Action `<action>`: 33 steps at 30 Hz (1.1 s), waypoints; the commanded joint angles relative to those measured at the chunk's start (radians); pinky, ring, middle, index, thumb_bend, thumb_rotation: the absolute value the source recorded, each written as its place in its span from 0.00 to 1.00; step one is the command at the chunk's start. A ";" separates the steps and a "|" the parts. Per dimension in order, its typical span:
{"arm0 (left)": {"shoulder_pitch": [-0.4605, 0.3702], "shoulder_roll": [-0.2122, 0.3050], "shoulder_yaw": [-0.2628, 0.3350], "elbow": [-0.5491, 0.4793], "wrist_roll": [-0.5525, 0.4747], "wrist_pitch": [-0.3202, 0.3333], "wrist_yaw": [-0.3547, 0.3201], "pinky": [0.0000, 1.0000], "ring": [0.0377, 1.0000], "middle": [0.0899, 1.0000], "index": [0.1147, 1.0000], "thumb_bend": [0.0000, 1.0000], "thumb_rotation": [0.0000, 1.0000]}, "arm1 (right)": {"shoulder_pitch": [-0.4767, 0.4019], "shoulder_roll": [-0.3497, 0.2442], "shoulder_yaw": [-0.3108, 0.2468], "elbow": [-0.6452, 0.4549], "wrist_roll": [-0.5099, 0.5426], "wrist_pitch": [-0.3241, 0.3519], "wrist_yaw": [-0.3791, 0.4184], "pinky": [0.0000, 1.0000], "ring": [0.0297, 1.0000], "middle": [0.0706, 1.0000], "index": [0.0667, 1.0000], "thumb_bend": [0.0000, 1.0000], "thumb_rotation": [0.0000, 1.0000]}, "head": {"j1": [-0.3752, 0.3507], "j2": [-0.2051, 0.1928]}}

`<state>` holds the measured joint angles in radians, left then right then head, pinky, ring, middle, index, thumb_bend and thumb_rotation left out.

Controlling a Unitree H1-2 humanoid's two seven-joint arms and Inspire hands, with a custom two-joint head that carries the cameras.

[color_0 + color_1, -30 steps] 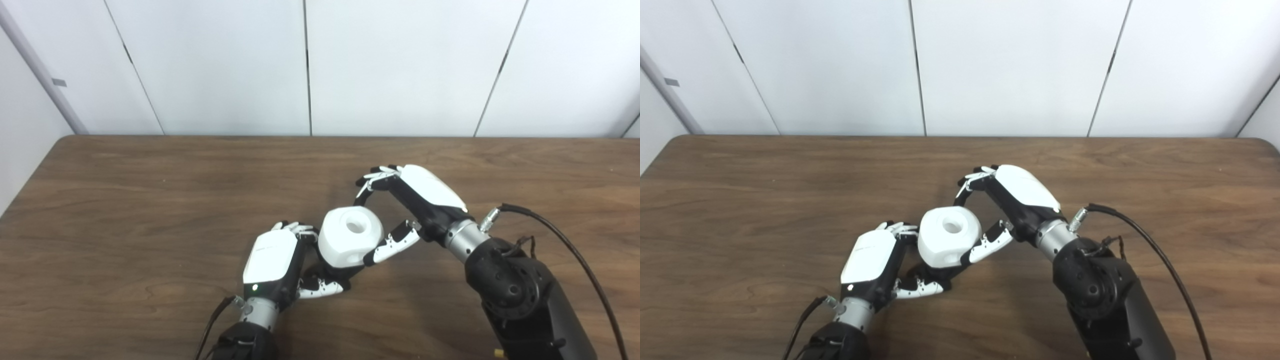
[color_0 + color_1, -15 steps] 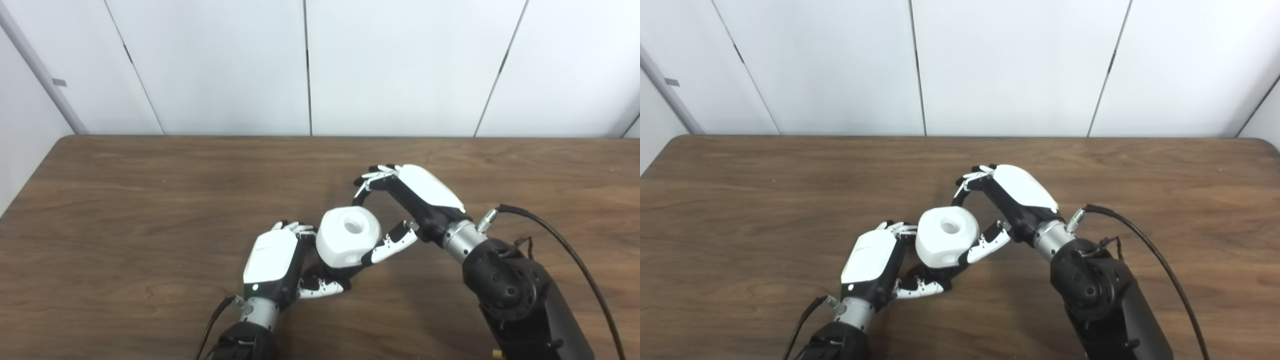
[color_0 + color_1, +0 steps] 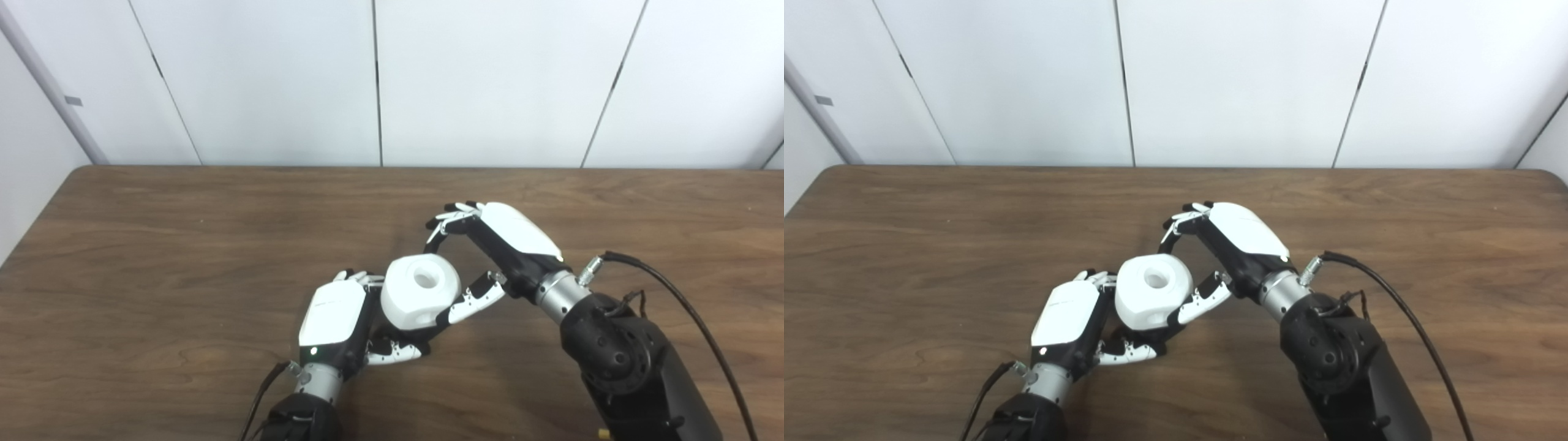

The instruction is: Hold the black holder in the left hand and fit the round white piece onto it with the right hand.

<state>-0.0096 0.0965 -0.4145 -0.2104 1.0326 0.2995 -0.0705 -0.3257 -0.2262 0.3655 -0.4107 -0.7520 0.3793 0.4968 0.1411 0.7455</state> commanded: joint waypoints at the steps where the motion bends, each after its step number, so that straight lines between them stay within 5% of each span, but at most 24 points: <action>1: 0.004 -0.007 -0.027 0.042 0.003 0.002 -0.033 0.95 0.86 0.76 0.42 0.52 0.05 | -0.028 0.008 0.007 -0.015 0.000 -0.015 0.003 1.00 0.94 0.80 0.44 0.53 0.14 | 0.000 0.000; 33: 0.003 -0.010 -0.035 0.040 0.011 0.009 -0.027 0.95 0.86 0.76 0.42 0.52 0.05 | -0.001 0.002 0.042 0.006 -0.001 -0.052 -0.011 1.00 0.94 0.80 0.44 0.53 0.14 | 0.008 0.015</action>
<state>-0.0096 0.0956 -0.4217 -0.2088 1.0373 0.3063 -0.0606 -0.3228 -0.2286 0.3963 -0.4097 -0.7507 0.3447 0.4799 0.1473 0.7563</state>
